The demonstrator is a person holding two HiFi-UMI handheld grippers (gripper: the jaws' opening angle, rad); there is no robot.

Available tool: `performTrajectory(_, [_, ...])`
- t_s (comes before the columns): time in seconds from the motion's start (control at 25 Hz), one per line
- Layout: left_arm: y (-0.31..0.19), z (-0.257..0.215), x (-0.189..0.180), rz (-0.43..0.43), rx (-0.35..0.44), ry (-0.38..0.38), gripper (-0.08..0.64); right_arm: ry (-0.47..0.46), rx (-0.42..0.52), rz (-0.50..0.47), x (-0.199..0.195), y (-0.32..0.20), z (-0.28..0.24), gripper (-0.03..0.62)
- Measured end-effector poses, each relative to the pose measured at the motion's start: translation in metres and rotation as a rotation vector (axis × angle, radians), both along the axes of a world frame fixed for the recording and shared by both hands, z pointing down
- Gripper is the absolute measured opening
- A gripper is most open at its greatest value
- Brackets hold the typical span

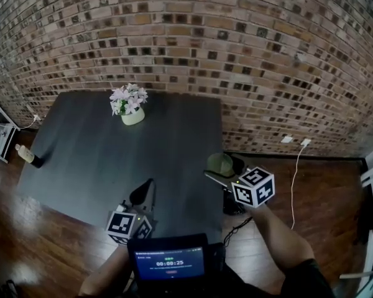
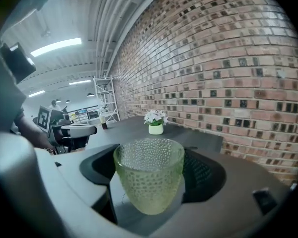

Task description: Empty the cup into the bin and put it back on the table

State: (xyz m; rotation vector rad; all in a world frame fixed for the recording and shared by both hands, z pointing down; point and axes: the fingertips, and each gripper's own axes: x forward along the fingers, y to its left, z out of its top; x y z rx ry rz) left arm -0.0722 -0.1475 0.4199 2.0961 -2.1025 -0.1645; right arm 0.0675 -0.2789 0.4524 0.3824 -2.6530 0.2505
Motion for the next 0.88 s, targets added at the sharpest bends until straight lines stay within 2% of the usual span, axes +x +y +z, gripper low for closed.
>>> performTrajectory(0.56, [0.022,0.030,-0.032,-0.102,-0.068,0.019,-0.008,-0.020,-0.071,-0.156,-0.068,0.045,0.034,0.394])
performTrajectory(0.88, [0.035,0.056,-0.043,-0.156,-0.112,0.024,-0.008,-0.044,-0.096,-0.192,-0.086,0.063,0.078,0.394])
